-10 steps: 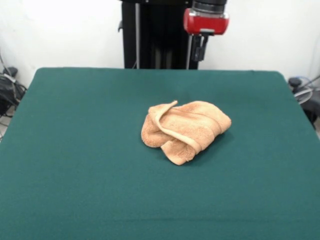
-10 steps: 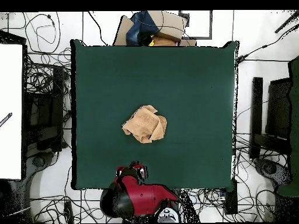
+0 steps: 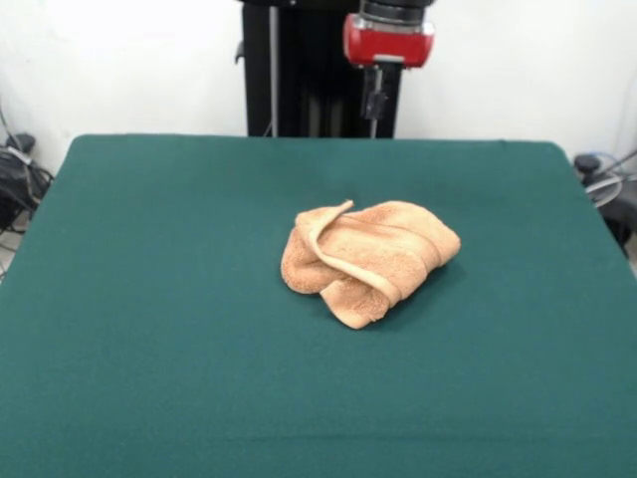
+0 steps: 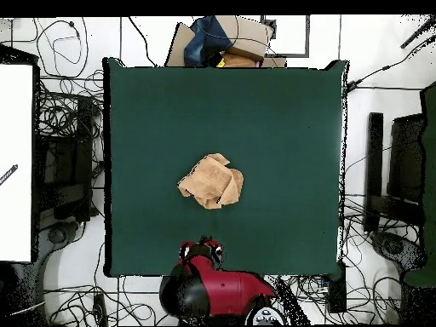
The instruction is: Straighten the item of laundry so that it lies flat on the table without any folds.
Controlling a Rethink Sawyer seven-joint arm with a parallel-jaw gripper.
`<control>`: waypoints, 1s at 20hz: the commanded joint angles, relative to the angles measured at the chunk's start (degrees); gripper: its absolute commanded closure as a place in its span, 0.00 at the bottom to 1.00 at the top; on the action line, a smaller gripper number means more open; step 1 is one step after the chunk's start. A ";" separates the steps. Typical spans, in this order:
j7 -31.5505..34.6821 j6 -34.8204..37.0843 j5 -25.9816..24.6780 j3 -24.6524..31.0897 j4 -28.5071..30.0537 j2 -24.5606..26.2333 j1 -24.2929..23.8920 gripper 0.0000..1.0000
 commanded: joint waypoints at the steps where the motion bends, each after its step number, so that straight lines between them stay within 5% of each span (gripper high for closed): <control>1: 8.02 3.76 0.41 2.64 -2.13 5.06 -0.99 1.00; 10: 6.44 0.39 -0.20 0.47 -8.90 11.37 -1.09 1.00; 20: 4.99 6.27 2.54 -2.21 -16.12 8.80 1.67 1.00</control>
